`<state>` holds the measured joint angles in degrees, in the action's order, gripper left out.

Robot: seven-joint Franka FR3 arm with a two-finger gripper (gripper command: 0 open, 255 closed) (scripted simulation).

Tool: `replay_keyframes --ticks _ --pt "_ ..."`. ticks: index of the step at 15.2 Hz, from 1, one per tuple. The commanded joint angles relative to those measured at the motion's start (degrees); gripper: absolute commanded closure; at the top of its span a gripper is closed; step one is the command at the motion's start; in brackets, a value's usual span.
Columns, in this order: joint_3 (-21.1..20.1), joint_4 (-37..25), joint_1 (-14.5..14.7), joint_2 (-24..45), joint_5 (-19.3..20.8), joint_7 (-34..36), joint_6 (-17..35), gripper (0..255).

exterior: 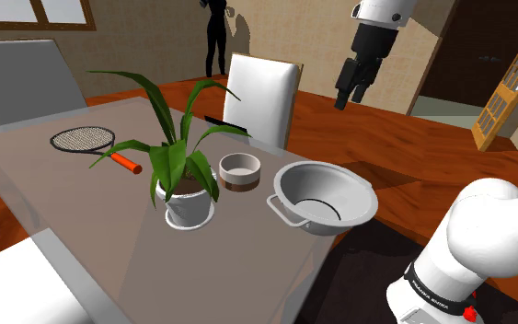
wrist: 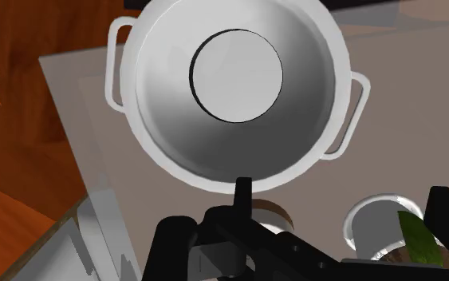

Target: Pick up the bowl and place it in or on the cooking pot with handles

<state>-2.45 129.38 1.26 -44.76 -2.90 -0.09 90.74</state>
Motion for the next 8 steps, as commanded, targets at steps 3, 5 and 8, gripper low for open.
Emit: replay_keyframes --ticks 3,5,8 --pt "0.3 1.1 -0.2 2.6 0.3 -0.5 3.5 0" --pt "0.5 1.8 -0.4 5.5 0.5 -1.0 7.0 0" --pt "0.9 2.3 -0.7 10.3 0.9 -1.7 12.1 0"
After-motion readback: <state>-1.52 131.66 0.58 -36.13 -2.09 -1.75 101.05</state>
